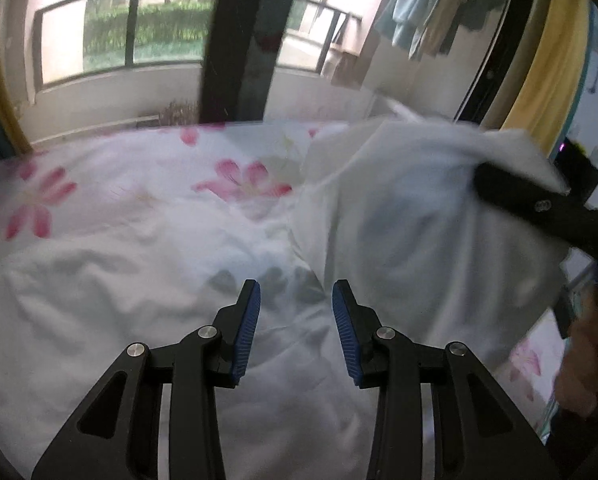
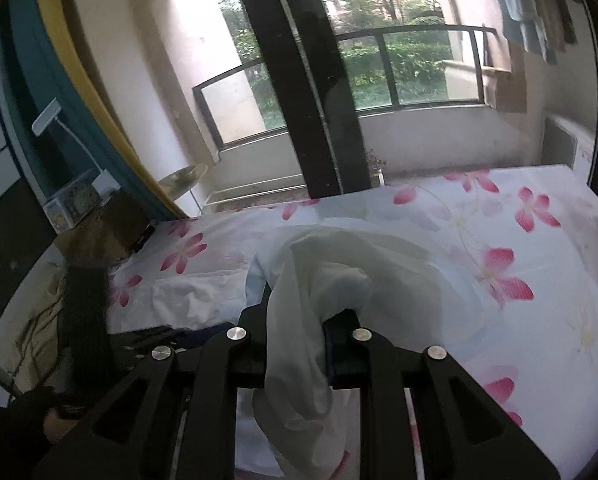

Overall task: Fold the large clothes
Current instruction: 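Grasp the white cloth bundle with the right gripper and lift it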

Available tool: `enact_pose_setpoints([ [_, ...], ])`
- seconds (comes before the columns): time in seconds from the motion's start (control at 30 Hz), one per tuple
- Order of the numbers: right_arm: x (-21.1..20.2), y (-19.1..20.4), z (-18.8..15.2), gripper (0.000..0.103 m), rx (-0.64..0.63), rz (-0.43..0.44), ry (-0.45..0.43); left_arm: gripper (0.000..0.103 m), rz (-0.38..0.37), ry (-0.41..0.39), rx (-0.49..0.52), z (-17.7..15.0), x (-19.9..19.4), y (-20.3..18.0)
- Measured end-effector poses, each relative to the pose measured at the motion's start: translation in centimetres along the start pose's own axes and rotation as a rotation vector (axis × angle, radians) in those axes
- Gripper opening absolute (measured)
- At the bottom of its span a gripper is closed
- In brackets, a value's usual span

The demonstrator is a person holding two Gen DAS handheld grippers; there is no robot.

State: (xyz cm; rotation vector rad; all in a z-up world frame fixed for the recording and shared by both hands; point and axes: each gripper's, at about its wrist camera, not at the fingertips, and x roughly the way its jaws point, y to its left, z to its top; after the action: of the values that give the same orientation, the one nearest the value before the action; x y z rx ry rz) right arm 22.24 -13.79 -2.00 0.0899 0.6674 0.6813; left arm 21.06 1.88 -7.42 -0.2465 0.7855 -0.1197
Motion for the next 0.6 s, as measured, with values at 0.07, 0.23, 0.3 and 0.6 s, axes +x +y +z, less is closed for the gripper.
enact_pose_setpoints([
  [0.07, 0.4, 1.3, 0.2, 0.019, -0.026, -0.001, 0.007, 0.04, 0.009, -0.027, -0.013, -0.2, -1.6, 1.3],
  [0.23, 2.5, 5.2, 0.4, 0.019, -0.11, -0.014, 0.041, 0.04, 0.061, -0.084, -0.073, -1.1, -5.2, 6.0],
  [0.3, 3.4, 6.2, 0.3, 0.019, -0.131, -0.011, 0.058, 0.04, 0.083, -0.101, -0.105, -1.7, -6.7, 8.1],
  [0.6, 8.6, 12.3, -1.5, 0.023, -0.217, 0.05, 0.198, 0.04, 0.147, -0.127, -0.194, -4.5, -10.2, 14.3],
])
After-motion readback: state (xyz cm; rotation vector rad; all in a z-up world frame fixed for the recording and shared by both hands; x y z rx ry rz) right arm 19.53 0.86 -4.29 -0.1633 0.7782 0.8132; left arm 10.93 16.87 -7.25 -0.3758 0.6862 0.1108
